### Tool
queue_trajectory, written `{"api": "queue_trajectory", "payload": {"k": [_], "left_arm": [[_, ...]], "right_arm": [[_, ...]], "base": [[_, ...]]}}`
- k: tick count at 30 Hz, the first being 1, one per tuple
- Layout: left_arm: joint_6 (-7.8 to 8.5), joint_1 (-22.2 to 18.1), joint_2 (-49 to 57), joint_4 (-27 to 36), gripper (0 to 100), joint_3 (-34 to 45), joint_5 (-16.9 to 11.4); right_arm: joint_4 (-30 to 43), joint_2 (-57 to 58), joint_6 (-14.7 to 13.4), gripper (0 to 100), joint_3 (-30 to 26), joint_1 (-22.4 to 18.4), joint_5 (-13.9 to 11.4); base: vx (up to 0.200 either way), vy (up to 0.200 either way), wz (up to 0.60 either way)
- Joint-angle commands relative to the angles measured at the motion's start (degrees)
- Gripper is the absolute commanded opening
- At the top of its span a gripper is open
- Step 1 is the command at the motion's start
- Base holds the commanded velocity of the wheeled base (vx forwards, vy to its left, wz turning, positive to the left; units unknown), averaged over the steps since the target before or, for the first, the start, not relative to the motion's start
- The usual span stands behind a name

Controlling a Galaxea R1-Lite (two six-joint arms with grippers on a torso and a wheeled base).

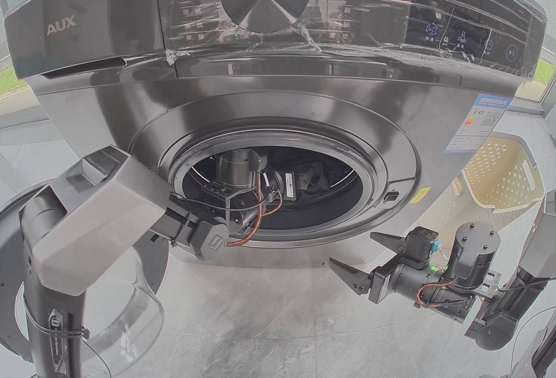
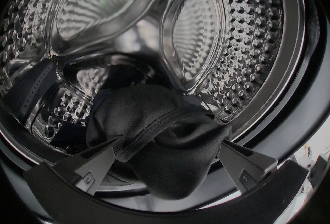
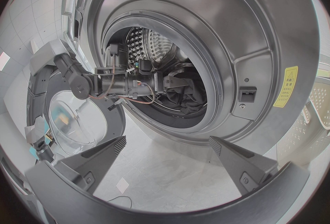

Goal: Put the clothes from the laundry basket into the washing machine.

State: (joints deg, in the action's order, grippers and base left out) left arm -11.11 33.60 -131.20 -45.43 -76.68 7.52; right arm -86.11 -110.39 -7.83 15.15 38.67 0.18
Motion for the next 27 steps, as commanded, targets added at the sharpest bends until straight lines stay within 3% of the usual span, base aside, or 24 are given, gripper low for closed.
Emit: {"api": "queue_trajectory", "payload": {"k": [1,13,14,18,23,27], "left_arm": [[-0.06,-0.64,-6.62,-0.80,100,-4.00,-0.05],[-0.14,-0.73,-13.56,2.28,100,-15.43,-0.05],[-0.14,-0.73,-14.09,2.37,0,-16.22,-0.05],[-1.02,-0.81,-17.78,2.46,0,-23.87,1.18],[-2.43,-1.96,-21.21,2.46,0,-34.77,5.75],[-2.96,-2.92,-22.44,2.46,0,-37.91,6.63]], "right_arm": [[-0.02,-0.09,0.00,100,-0.04,0.00,-0.01],[-0.02,-0.97,0.00,100,0.23,0.09,-0.01],[-0.02,-0.97,0.00,100,0.23,0.09,-0.01],[-0.02,-1.06,-0.08,100,0.23,0.09,-0.01],[-0.02,-0.97,0.00,100,0.23,0.09,-0.01],[-0.02,-0.97,0.00,100,0.23,0.18,-0.01]], "base": [[0.000,0.000,0.00],[0.000,0.000,0.00],[0.000,0.000,0.00],[0.000,0.000,0.00],[0.000,0.000,0.00],[0.000,0.000,0.00]]}}
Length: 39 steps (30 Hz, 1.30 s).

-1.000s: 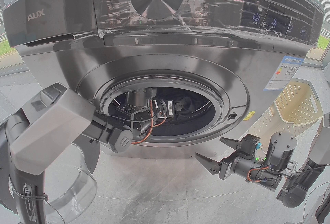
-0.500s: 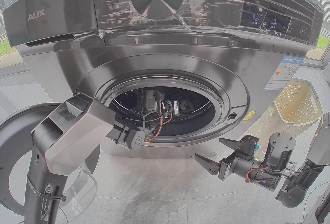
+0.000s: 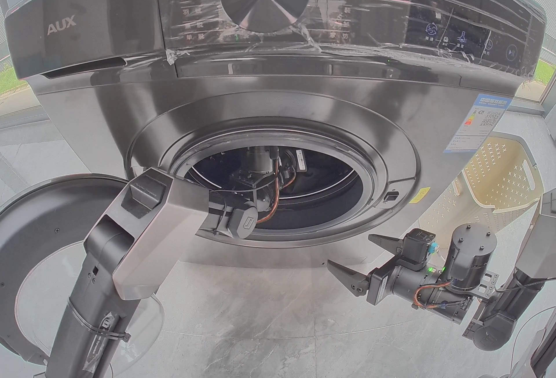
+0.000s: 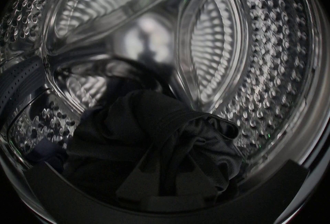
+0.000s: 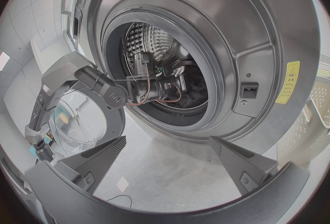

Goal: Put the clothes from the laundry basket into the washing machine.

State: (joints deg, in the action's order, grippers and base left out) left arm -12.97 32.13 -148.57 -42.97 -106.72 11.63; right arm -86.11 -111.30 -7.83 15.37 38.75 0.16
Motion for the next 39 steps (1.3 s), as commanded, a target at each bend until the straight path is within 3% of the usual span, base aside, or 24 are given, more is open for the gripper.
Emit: {"api": "queue_trajectory", "payload": {"k": [1,7,8,12,16,20,24,28,32,36,39], "left_arm": [[-1.18,-1.64,-4.98,-0.09,0,-7.88,2.52],[-1.18,-1.64,-4.89,-0.62,0,-7.88,2.70],[-1.18,-1.55,-4.63,-0.62,100,-7.88,2.70],[-1.97,0.03,-1.29,-0.71,100,-4.29,2.70],[-1.09,2.23,6.27,-3.43,100,8.28,2.26],[4.62,2.93,14.09,-7.48,100,21.46,-0.38],[8.14,3.81,19.89,-14.86,100,35.09,-3.72],[8.58,6.01,24.90,-18.90,100,46.78,-6.53],[8.75,6.54,26.57,-23.03,100,51.78,-6.71],[10.42,7.68,27.98,-29.19,100,59.78,-7.15],[10.33,9.44,28.86,-31.65,100,64.70,-7.15]], "right_arm": [[-0.02,-0.15,0.00,100,0.01,0.09,0.02],[-0.02,-0.15,0.00,100,0.01,0.01,0.02],[-0.02,-0.06,0.00,100,-0.08,0.01,0.02],[-0.02,-0.06,-0.08,100,-0.17,-0.08,0.02],[-0.02,-0.06,-0.08,100,-0.08,-0.08,0.02],[-0.02,0.47,-0.08,100,-0.52,-0.17,0.02],[-0.02,0.91,0.00,100,-0.69,-0.08,0.02],[-0.02,1.96,0.00,100,-0.69,-0.08,0.02],[-0.02,2.05,0.00,100,-1.05,-0.08,-0.07],[-0.02,2.49,0.00,100,-1.22,-0.08,-0.07],[-0.02,2.58,0.00,100,-1.57,0.01,-0.16]], "base": [[0.000,0.000,0.00],[0.000,0.000,0.00],[0.000,0.000,0.00],[0.000,0.000,0.00],[0.000,0.000,0.00],[0.000,0.000,0.00],[0.000,0.000,0.00],[0.000,0.000,0.00],[0.000,0.000,0.00],[0.000,0.000,0.00],[0.000,0.000,0.00]]}}
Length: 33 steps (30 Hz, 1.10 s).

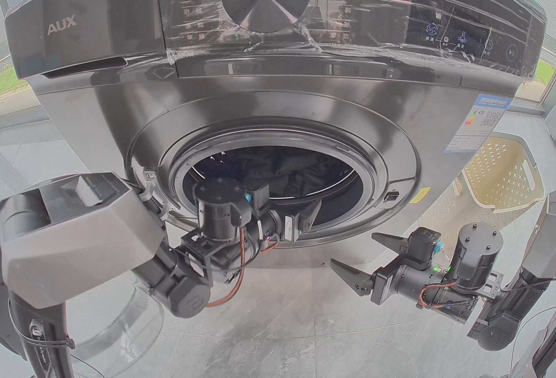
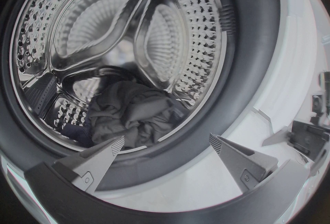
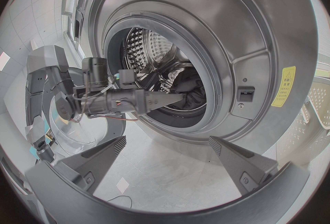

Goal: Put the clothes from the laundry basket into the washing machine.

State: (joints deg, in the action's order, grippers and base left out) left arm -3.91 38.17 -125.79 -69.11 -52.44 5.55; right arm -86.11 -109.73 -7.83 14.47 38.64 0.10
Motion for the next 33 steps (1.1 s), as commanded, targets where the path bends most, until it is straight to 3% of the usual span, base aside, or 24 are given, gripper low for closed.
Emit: {"api": "queue_trajectory", "payload": {"k": [1,8,12,17,20,24,27,29,33], "left_arm": [[1.19,4.46,7.23,-6.74,100,13.24,-0.54],[0.13,8.24,13.21,-15.18,100,23.88,0.08],[0.05,10.08,18.66,-19.84,100,33.46,2.54],[-0.57,10.00,26.74,-19.84,100,41.19,3.42],[-0.83,9.64,29.99,-19.75,100,43.74,3.42],[-1.54,8.24,38.34,-19.66,100,49.28,3.68],[-1.18,2.61,43.53,-18.69,100,51.83,2.80],[-1.27,0.94,45.81,-16.76,100,52.44,2.45],[-1.10,0.24,54.16,-6.57,100,52.27,2.28]], "right_arm": [[-0.02,1.01,0.00,100,-1.20,0.12,-0.10],[-0.02,6.19,0.00,100,-4.10,0.12,0.17],[0.07,11.82,0.27,100,-7.00,-0.68,0.43],[0.16,16.48,0.27,100,-10.25,-2.96,0.52],[0.16,18.23,0.27,100,-11.48,-4.28,0.61],[0.60,24.56,1.06,100,-13.59,-8.94,0.52],[2.44,30.01,1.59,100,-13.33,-13.95,-0.27],[4.46,31.77,1.59,100,-13.85,-15.09,-0.45],[12.81,37.48,1.32,100,-14.47,-15.97,-0.01]], "base": [[0.000,0.000,0.00],[0.000,0.000,0.00],[0.000,0.000,0.00],[0.000,0.000,0.00],[-0.133,0.000,0.00],[-0.200,0.000,0.00],[-0.200,0.000,0.00],[-0.200,0.000,0.00],[-0.200,0.000,0.00]]}}
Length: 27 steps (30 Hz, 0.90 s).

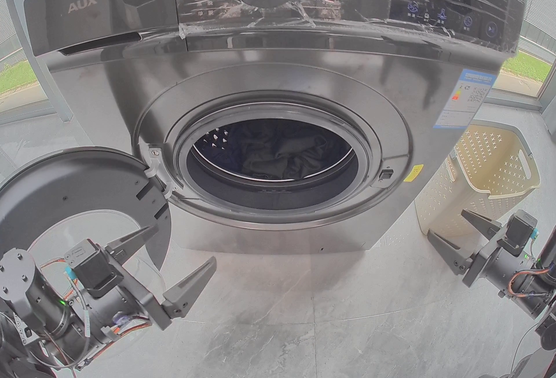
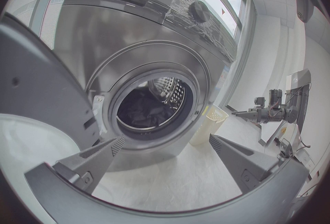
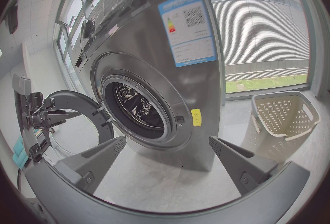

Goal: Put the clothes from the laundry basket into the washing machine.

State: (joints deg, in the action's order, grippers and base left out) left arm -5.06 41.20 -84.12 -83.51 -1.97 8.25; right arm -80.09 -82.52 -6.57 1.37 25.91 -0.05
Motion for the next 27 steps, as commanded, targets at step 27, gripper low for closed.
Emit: {"api": "queue_trajectory", "payload": {"k": [27], "left_arm": [[-0.13,-24.15,69.26,68.48,100,1.97,-1.22]], "right_arm": [[75.43,76.37,0.51,100,-1.37,-14.92,5.32]], "base": [[-0.133,0.022,0.00]]}}
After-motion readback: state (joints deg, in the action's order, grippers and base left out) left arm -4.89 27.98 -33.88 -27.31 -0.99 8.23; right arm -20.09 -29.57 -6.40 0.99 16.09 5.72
